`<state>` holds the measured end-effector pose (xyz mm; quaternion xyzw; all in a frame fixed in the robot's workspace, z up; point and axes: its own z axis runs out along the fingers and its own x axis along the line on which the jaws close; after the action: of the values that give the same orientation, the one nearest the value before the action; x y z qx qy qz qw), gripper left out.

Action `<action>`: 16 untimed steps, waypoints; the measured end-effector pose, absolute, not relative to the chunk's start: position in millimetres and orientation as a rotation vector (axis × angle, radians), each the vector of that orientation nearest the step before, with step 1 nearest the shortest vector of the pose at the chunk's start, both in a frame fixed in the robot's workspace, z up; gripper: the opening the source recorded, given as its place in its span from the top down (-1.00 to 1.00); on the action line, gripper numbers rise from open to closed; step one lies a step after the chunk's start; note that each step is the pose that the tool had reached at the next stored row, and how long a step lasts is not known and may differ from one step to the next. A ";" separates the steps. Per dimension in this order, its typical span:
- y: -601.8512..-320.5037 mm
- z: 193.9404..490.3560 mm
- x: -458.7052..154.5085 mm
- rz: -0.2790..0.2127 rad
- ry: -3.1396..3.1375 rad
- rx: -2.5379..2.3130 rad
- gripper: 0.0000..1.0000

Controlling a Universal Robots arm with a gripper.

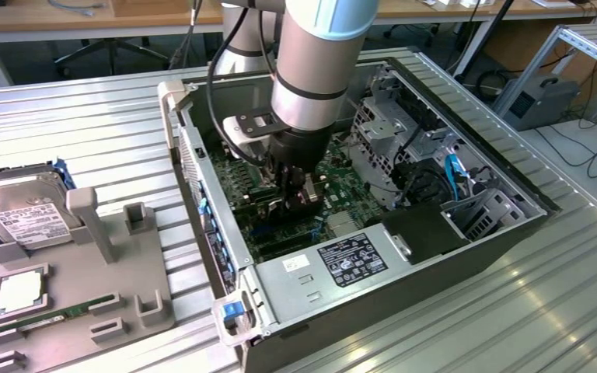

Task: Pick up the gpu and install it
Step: 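Insert the gpu into the slot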

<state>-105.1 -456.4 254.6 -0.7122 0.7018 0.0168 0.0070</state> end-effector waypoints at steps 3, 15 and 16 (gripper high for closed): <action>-456.3 258.3 -105.1 0.053 2.195 -2.227 0.47; -456.1 253.9 -108.3 0.053 2.192 -2.223 0.35; -456.3 254.7 -108.1 0.052 2.193 -2.225 0.22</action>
<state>-108.1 -456.3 254.7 -0.7122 0.7017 0.0167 0.0084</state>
